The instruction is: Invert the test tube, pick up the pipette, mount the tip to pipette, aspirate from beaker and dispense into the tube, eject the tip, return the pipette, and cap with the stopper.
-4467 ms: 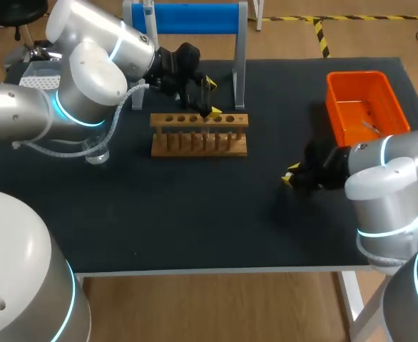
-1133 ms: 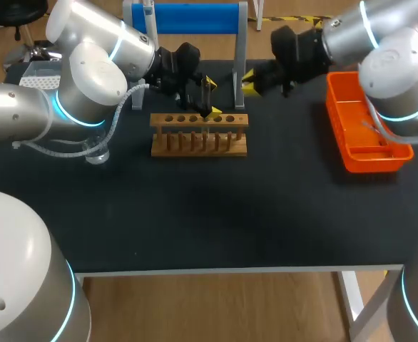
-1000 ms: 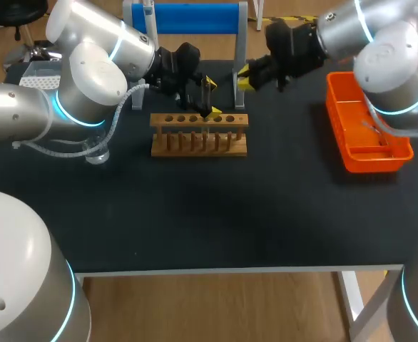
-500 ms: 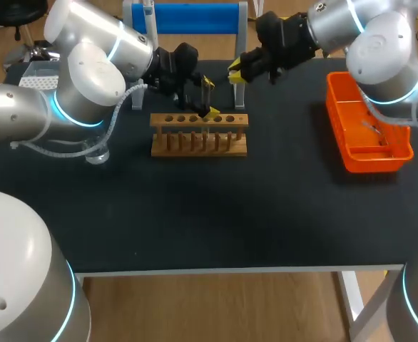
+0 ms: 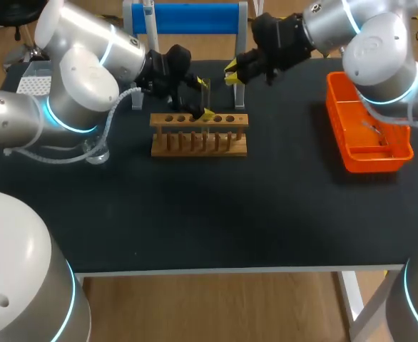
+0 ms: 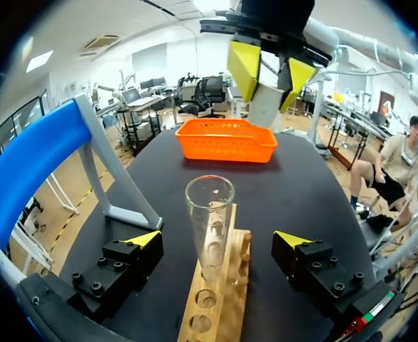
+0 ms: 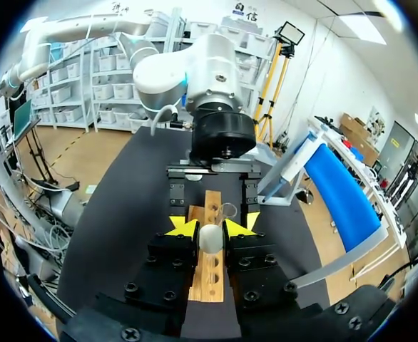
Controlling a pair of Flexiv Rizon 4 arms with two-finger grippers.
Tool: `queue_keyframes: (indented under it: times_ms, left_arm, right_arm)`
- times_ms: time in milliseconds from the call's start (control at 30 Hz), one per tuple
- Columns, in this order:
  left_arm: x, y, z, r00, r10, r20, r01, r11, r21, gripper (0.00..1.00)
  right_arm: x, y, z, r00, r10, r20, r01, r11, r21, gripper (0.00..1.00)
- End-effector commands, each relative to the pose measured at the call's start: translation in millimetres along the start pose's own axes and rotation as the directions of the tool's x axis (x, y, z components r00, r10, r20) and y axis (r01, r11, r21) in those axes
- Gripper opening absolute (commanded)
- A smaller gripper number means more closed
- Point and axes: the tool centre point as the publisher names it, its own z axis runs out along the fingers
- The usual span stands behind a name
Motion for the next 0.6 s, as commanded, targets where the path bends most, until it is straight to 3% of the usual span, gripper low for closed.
queue_keyframes:
  times_ms: [33,600]
  left_arm:
    - [1.7,0.5,-1,1.0,0.0,0.003,0.0,1.0,0.001,1.0]
    - [1.7,0.5,-1,1.0,0.0,0.003,0.0,1.0,0.001,1.0]
  right_arm:
    - [-6,5,4,1.0,-0.001,-0.009,0.001,1.0,0.005,0.0]
    - [-21,22,17,0.998,0.046,-0.044,-0.044,0.999,0.027,0.0]
